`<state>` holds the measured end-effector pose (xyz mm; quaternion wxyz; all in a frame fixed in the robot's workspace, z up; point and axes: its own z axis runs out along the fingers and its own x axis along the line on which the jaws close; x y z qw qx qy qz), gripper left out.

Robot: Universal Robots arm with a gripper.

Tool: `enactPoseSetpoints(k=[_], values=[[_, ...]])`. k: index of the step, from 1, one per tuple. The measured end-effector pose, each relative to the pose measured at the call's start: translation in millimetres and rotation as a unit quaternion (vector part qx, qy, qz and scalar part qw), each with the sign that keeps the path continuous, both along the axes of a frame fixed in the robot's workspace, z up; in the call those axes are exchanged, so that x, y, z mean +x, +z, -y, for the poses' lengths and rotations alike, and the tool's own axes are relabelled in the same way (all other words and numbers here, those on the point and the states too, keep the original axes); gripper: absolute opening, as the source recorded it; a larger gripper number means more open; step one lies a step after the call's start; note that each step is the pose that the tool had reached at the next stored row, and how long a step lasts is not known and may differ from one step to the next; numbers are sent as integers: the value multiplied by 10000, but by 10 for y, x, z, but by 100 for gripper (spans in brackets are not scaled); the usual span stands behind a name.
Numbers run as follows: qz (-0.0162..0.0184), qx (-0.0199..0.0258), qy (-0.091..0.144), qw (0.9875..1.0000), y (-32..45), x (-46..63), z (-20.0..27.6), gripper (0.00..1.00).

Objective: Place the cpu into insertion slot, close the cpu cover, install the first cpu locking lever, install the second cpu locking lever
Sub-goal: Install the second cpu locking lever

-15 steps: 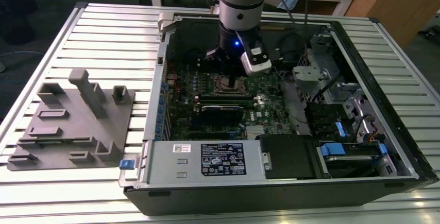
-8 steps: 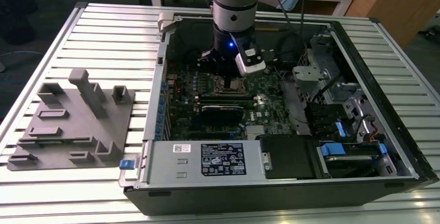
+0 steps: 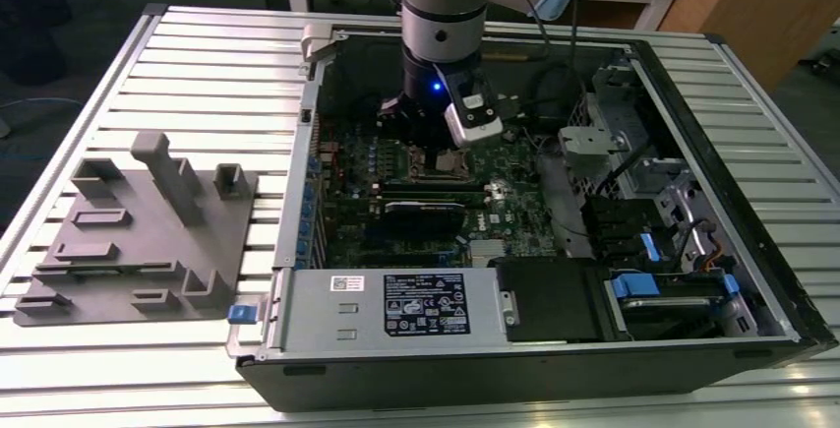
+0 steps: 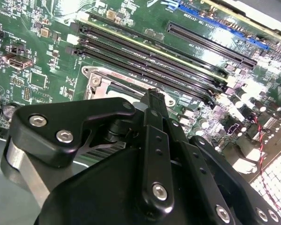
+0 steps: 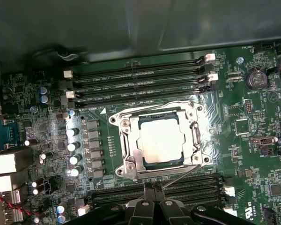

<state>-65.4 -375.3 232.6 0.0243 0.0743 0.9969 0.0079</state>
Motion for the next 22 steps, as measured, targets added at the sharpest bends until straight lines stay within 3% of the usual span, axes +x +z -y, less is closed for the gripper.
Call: enactPoseSetpoints(k=[22], values=[[1, 1, 0, 10000, -56, -30, 14, 11]])
